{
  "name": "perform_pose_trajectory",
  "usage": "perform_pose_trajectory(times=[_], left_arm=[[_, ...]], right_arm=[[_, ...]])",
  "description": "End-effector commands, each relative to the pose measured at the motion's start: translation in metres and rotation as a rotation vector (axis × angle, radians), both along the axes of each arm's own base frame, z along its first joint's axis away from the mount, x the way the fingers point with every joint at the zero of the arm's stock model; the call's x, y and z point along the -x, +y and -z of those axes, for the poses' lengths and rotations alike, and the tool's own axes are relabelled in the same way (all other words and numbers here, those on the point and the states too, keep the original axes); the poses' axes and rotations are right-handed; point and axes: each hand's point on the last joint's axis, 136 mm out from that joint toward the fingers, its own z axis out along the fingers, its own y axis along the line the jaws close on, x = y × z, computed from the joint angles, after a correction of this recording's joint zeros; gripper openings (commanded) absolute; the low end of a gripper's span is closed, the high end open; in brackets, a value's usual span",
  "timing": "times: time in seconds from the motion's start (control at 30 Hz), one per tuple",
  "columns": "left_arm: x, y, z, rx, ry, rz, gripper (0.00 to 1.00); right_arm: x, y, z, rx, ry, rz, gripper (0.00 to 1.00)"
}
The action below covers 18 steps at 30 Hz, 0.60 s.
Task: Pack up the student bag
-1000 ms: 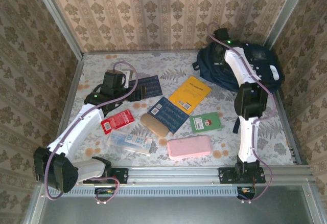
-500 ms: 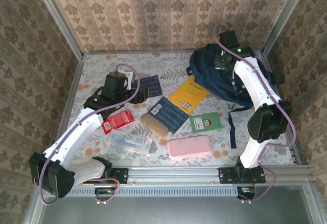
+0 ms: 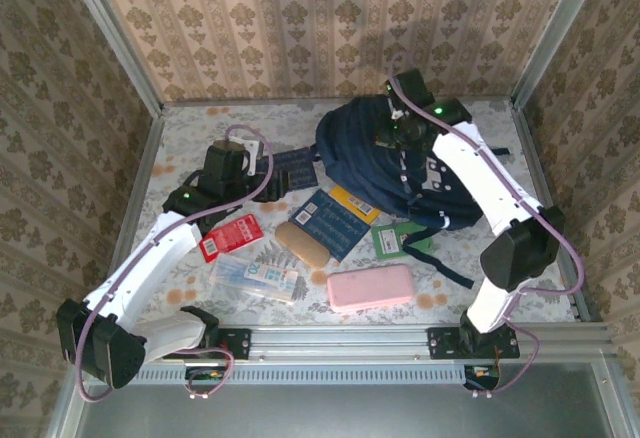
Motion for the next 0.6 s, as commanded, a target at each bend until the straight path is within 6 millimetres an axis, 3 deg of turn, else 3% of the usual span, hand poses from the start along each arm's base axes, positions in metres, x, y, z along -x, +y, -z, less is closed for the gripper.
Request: perform_pose_trajectory(times=[0.0, 0.1, 0.17, 0.23, 0.33, 0.4, 0.47, 0.57], left_arm=[[0.005, -0.005, -0.002, -0.001, -0.008, 0.035, 0.86], [0.007, -0.004, -0.003, -0.006, -0.015, 0.034, 0.86], [0.007, -0.002, -0.001, -0.013, -0.017, 0.028, 0.86], [0.007, 0.000, 0.000, -0.026, -0.014, 0.022, 0.86], [0.008, 0.002, 0.002, -0.038, -0.011, 0.018, 0.86], [0.009, 0.002, 0.002, -0.044, -0.010, 0.023, 0.86], [0.009, 0.001, 0.002, -0.044, -0.011, 0.025, 0.86], [0.007, -0.002, 0.003, -0.039, -0.005, 0.032, 0.86]], right_arm=[[-0.023, 0.066, 0.005, -0.287, -0.009, 0.056, 0.00], [-0.031, 0.104, 0.035, -0.305, 0.046, 0.026, 0.00], [-0.037, 0.119, 0.056, -0.281, 0.079, 0.014, 0.00], [-0.042, 0.127, 0.072, -0.259, 0.097, -0.028, 0.12], [-0.042, 0.125, 0.073, -0.170, 0.064, -0.126, 0.43], [-0.039, 0.119, 0.063, -0.119, 0.026, -0.200, 0.56], [-0.036, 0.108, 0.060, -0.091, 0.019, -0.223, 0.63], [-0.029, 0.099, 0.058, -0.165, 0.020, -0.279, 0.62]])
